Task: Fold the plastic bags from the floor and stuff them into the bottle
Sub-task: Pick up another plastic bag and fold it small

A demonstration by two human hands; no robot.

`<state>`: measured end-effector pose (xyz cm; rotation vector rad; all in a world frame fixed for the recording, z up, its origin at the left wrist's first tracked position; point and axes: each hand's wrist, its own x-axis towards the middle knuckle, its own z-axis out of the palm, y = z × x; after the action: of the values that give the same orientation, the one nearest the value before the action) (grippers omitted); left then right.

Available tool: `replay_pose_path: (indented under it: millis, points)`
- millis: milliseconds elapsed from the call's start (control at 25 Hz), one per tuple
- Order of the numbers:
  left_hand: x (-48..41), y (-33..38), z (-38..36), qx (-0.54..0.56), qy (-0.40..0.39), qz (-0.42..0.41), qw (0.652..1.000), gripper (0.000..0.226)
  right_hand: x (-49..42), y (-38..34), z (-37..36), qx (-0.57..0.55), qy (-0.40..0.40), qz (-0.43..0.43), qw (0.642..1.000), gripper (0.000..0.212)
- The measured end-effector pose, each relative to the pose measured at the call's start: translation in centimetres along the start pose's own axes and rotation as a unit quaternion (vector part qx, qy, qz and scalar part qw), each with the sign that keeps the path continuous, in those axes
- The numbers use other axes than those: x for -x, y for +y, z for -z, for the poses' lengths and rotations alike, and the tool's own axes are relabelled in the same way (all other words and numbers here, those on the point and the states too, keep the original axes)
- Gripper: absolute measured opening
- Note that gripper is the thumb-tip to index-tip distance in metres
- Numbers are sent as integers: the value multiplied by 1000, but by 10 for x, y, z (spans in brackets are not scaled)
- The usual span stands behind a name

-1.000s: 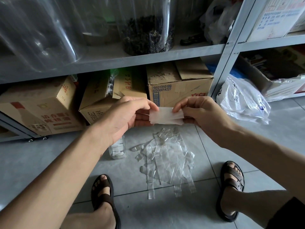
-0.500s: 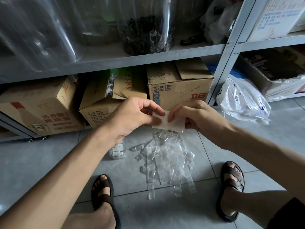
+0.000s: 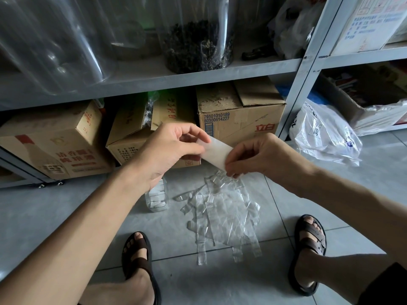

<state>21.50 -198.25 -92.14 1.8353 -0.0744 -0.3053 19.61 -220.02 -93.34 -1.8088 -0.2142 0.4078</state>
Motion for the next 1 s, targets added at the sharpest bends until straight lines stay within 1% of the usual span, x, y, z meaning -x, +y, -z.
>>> replay_pose_path:
  millis: [120,200,360,440,520,600,720,760,800,920,1000]
  points:
    - [1,-1,-3,28,-9,9,1000,18,-1,1,-2,-33,18,0,999,14]
    - [0,-2,-6,19,-12,2,1000,14,-1,0,-3,-44,16,-1,999,14]
    - [-2,-3,-7,-51,-3,-39,998,26,-2,0,-1,-74,20,1,997,7]
    - [1,-2,-11,-88,-31,-56,994,29,-4,2,1,-86,36,-5,996,11]
    - [2,-1,-15,-104,-50,-69,991,31,-7,5,0,-67,40,-16,997,15]
    - [1,-1,-16,-86,-46,-67,993,38,-7,7,-1,-43,32,-27,998,18]
    - [-1,-5,-19,-9,-12,-10,1000,57,-6,7,-2,-38,29,-28,998,15]
    - [0,-7,-22,8,-9,7,1000,58,-6,7,-2,-49,33,-27,998,13]
    - [1,-8,-25,24,-14,21,999,53,-6,6,-2,-65,36,-26,997,11]
    - [1,-9,-32,58,-18,42,997,23,-6,4,-2,-112,44,-30,992,7]
    - [-1,-9,-31,67,-3,45,997,14,-6,4,-1,-120,49,-33,991,6]
